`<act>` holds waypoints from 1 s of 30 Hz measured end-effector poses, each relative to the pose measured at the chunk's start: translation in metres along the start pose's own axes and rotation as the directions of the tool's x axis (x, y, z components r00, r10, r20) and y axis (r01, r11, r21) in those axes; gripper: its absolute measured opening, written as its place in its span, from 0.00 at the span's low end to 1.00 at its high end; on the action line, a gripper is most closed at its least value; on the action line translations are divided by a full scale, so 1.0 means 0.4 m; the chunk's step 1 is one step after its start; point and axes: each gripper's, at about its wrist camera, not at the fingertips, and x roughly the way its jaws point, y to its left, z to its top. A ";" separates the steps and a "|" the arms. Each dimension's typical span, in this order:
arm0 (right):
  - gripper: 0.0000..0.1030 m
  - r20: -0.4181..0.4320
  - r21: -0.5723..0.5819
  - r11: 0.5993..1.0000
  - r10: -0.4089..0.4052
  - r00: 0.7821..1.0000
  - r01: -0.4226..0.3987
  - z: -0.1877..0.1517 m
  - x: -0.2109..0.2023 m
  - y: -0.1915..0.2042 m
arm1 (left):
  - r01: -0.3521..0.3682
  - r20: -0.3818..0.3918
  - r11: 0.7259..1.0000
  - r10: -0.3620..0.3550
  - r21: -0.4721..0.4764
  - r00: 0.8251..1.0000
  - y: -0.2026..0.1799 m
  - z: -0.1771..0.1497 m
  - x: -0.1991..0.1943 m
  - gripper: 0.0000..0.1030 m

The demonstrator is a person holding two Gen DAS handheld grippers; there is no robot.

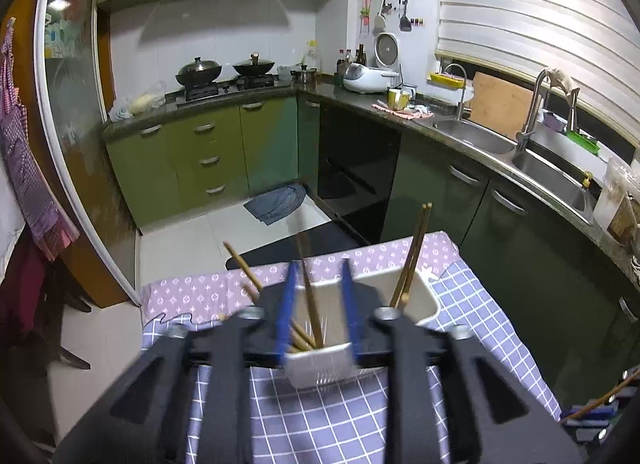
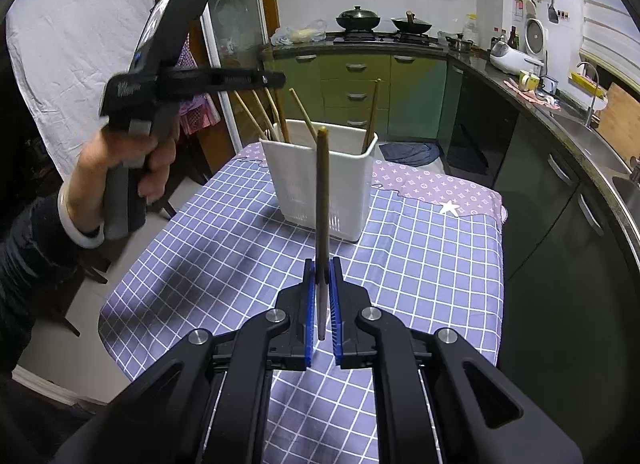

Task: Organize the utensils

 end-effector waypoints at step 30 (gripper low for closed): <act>0.08 0.198 0.138 0.989 -0.089 0.976 0.062 0.412 0.151 -0.097 | -0.099 0.250 0.993 0.112 -0.066 0.962 -0.002 -0.346 -0.452 0.94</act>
